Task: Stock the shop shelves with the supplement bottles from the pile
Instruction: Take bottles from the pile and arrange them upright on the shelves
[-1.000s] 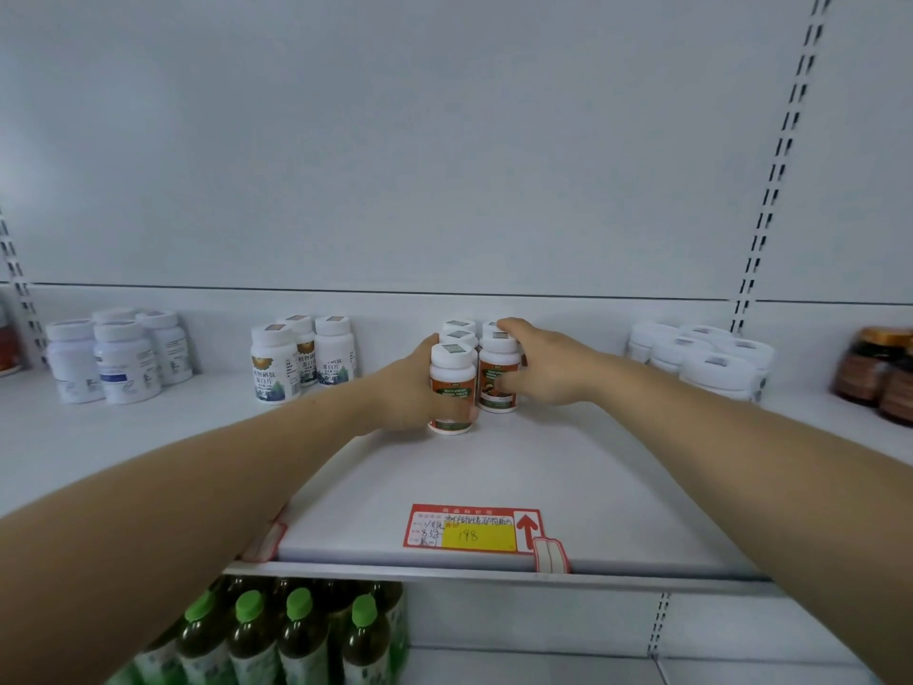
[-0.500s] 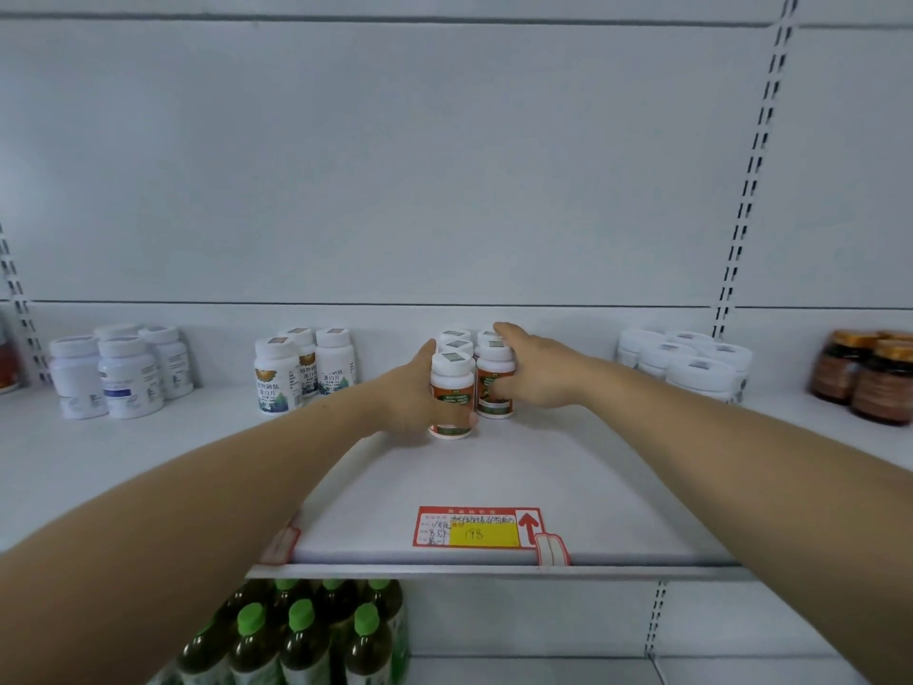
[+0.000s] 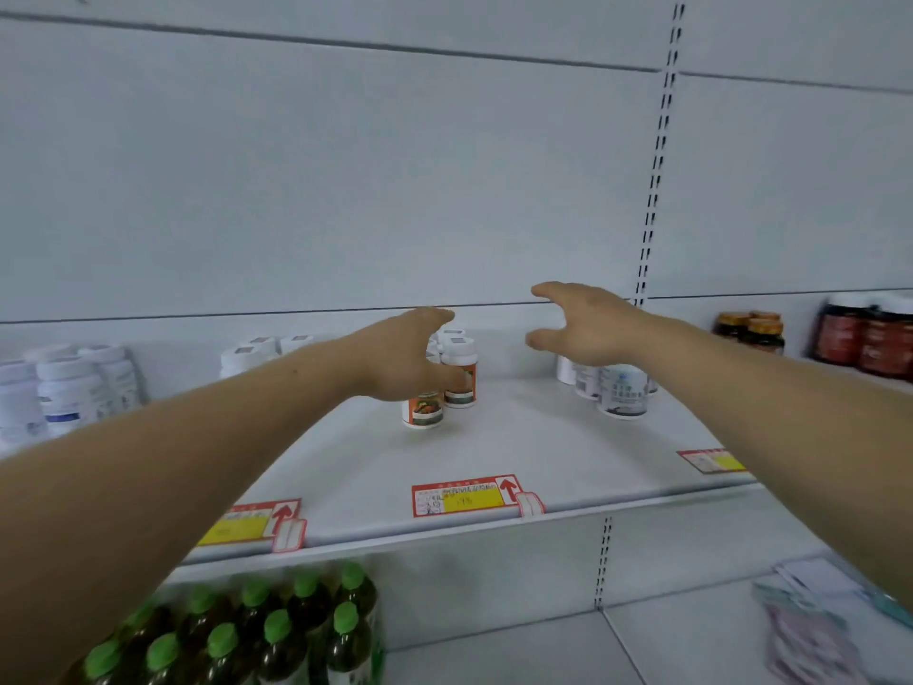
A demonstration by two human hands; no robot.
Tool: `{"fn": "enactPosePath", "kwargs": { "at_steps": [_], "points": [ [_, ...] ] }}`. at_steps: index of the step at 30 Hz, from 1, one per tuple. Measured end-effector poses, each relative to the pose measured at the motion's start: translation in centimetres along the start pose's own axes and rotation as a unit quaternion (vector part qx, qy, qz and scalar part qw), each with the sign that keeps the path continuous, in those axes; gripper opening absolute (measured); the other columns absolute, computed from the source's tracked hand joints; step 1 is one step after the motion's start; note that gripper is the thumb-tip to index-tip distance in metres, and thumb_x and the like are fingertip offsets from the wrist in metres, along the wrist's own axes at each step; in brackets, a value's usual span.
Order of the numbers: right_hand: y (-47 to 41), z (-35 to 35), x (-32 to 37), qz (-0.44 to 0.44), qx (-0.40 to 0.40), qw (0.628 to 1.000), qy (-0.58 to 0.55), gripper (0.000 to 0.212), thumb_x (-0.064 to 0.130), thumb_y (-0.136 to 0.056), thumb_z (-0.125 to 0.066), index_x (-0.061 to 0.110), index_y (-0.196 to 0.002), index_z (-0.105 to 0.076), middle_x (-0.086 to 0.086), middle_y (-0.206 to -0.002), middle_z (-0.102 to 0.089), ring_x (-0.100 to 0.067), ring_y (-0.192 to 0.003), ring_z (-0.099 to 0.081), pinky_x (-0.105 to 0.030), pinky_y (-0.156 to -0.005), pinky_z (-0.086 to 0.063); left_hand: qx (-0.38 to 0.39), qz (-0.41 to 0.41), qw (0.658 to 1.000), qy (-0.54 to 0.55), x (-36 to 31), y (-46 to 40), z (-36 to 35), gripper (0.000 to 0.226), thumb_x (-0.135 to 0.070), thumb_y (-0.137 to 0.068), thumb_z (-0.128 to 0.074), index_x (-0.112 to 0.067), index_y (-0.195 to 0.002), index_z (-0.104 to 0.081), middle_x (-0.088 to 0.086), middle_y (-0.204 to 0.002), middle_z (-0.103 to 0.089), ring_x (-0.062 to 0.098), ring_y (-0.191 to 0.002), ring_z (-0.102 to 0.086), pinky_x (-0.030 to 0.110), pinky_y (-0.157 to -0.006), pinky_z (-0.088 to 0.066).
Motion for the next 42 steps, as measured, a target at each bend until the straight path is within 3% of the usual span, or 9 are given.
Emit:
{"fn": "enactPosePath", "kwargs": {
  "at_steps": [2,6,14,17,20,26,32,37,42],
  "points": [
    [0.9,0.7,-1.1,-0.019,-0.011,1.000,-0.005,0.072,0.049,-0.089,-0.057,0.025,-0.149,-0.025,-0.001,-0.155,-0.029,-0.022,-0.140,-0.029,-0.032,-0.111,-0.026,0.004,-0.017,1.000,0.012,-1.4,-0.1,-0.6,0.065,-0.050,-0.078,-0.066,-0.026,-0.133,-0.040,-0.005,-0.139,-0.043,0.017,-0.120,-0.046,0.030,-0.096,-0.036],
    [2.2,1.4,-3.8,-0.042,-0.027,0.999,-0.015,0.067,0.050,-0.090,-0.055,0.027,-0.148,-0.029,-0.001,-0.153,-0.032,-0.021,-0.139,-0.031,-0.032,-0.109,-0.027,0.016,-0.026,1.000,0.006,-4.0,-0.3,-3.1,0.080,-0.049,-0.082,-0.064,-0.026,-0.148,-0.025,-0.005,-0.154,-0.027,0.018,-0.137,-0.032,0.024,-0.104,-0.025],
    [1.6,2.2,-12.2,-0.040,-0.047,0.995,-0.076,0.053,0.048,-0.097,-0.043,0.025,-0.145,-0.037,0.001,-0.151,-0.037,-0.021,-0.135,-0.037,-0.028,-0.105,-0.027,0.045,0.033,0.997,0.056,-9.8,-4.4,-8.7,0.084,-0.053,-0.084,-0.060,-0.025,-0.150,-0.016,-0.003,-0.157,-0.018,0.020,-0.141,-0.027,0.030,-0.110,-0.024],
    [0.2,2.1,-16.0,-0.024,-0.031,0.996,-0.084,0.051,0.047,-0.099,-0.036,0.025,-0.145,-0.036,0.001,-0.151,-0.037,-0.020,-0.136,-0.036,-0.028,-0.105,-0.027,0.020,0.058,0.991,0.119,-12.6,-6.7,-10.0,0.082,-0.043,-0.085,-0.063,-0.022,-0.149,-0.016,-0.003,-0.155,-0.024,0.015,-0.133,-0.035,0.019,-0.094,-0.027],
    [-1.2,0.9,-18.7,-0.002,0.004,0.994,-0.110,0.050,0.040,-0.100,-0.035,0.025,-0.148,-0.031,0.000,-0.154,-0.032,-0.020,-0.139,-0.031,-0.028,-0.107,-0.025,-0.010,0.077,0.978,0.196,-14.5,-8.7,-11.5,0.077,-0.028,-0.088,-0.065,-0.022,-0.148,-0.017,-0.006,-0.136,-0.038,0.004,-0.105,-0.035,0.008,-0.073,-0.025],
    [-2.7,-2.3,-19.4,0.071,0.108,0.985,-0.116,0.068,0.026,-0.088,-0.056,0.024,-0.149,-0.026,-0.002,-0.154,-0.028,-0.020,-0.138,-0.031,-0.028,-0.108,-0.029,-0.022,0.096,0.962,0.255,-15.0,-10.5,-14.0,0.089,-0.017,-0.080,-0.074,-0.034,-0.143,-0.014,-0.014,-0.123,-0.046,-0.012,-0.086,-0.047,0.000,-0.056,-0.039],
    [-3.3,-3.2,-20.1,0.093,0.077,0.984,-0.128,0.067,0.033,-0.084,-0.065,0.027,-0.144,-0.036,-0.005,-0.137,-0.030,-0.022,-0.124,-0.043,-0.023,-0.096,-0.031,-0.066,0.112,0.961,0.244,-14.8,-10.6,-14.5,0.075,-0.016,-0.080,-0.071,-0.037,-0.139,-0.028,-0.017,-0.118,-0.054,-0.002,-0.098,-0.054,0.002,-0.066,-0.038],
    [-3.1,-3.2,-19.8,0.099,0.057,0.984,-0.134,0.066,0.037,-0.084,-0.068,0.026,-0.142,-0.039,-0.007,-0.130,-0.036,-0.023,-0.120,-0.044,-0.023,-0.091,-0.031,-0.058,0.121,0.958,0.252,-14.4,-10.7,-14.5,0.076,-0.017,-0.079,-0.072,-0.035,-0.140,-0.031,-0.014,-0.123,-0.054,0.004,-0.104,-0.054,0.019,-0.084,-0.040],
    [-3.1,-3.3,-19.4,0.095,0.053,0.984,-0.141,0.063,0.038,-0.084,-0.066,0.025,-0.140,-0.041,-0.007,-0.132,-0.035,-0.024,-0.121,-0.044,-0.027,-0.095,-0.034,-0.058,0.124,0.958,0.253,-14.4,-10.6,-14.3,0.080,-0.016,-0.078,-0.073,-0.032,-0.141,-0.025,-0.013,-0.119,-0.053,-0.007,-0.092,-0.053,0.009,-0.068,-0.040]
  ]
}}
Point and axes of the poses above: each hand's wrist, its own y-axis away from the middle knuckle, its own z-axis out of the back of the hand, x = y × z, the point moved 5 cm from there along -y, towards the middle knuckle
